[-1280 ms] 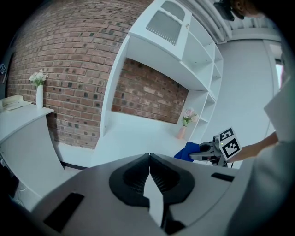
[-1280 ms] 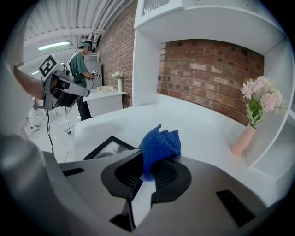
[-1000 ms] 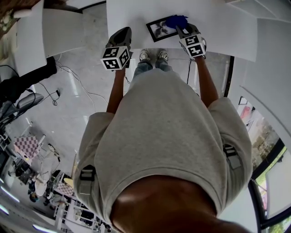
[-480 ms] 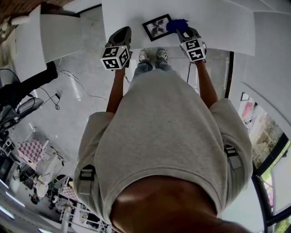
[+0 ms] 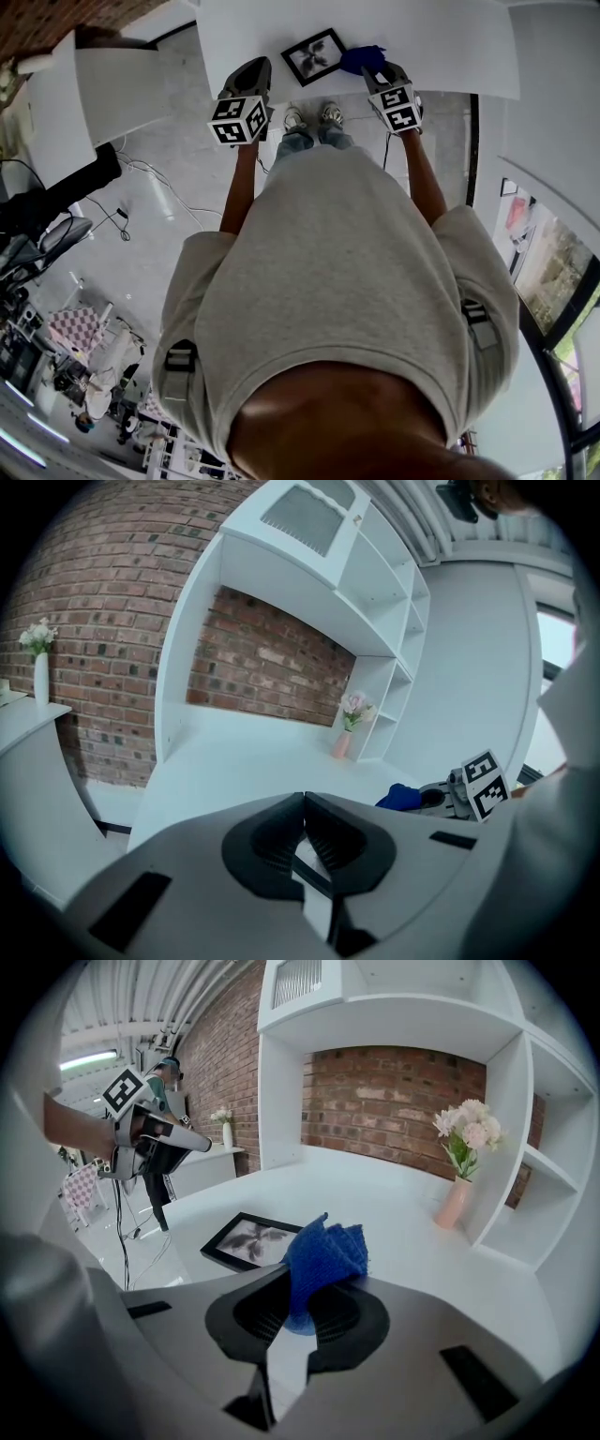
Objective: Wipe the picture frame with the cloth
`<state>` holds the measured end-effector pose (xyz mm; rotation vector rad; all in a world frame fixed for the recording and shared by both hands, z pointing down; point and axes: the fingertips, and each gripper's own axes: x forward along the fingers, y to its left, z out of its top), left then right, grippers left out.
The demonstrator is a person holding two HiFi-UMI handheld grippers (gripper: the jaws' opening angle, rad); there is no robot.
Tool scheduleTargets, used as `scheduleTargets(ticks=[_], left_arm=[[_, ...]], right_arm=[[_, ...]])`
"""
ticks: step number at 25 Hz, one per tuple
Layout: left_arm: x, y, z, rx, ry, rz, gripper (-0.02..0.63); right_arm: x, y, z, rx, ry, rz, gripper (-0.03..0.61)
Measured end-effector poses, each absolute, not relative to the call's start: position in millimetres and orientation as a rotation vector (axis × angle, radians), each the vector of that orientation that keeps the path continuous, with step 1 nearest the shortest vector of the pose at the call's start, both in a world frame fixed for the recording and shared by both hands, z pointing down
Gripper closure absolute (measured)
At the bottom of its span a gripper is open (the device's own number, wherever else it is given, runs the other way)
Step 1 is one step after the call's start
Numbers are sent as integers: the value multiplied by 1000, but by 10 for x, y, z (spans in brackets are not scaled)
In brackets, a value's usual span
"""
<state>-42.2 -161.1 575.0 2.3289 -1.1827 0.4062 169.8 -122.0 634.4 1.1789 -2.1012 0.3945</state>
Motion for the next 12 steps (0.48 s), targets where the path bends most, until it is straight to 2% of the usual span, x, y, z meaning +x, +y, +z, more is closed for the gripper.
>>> scheduleTargets(ticks=[12], left_arm=[[-160,-1689,5616,2400,-1124,399,597]], right_arm=[[1810,-1083,6128,1291,-2106,415,523]])
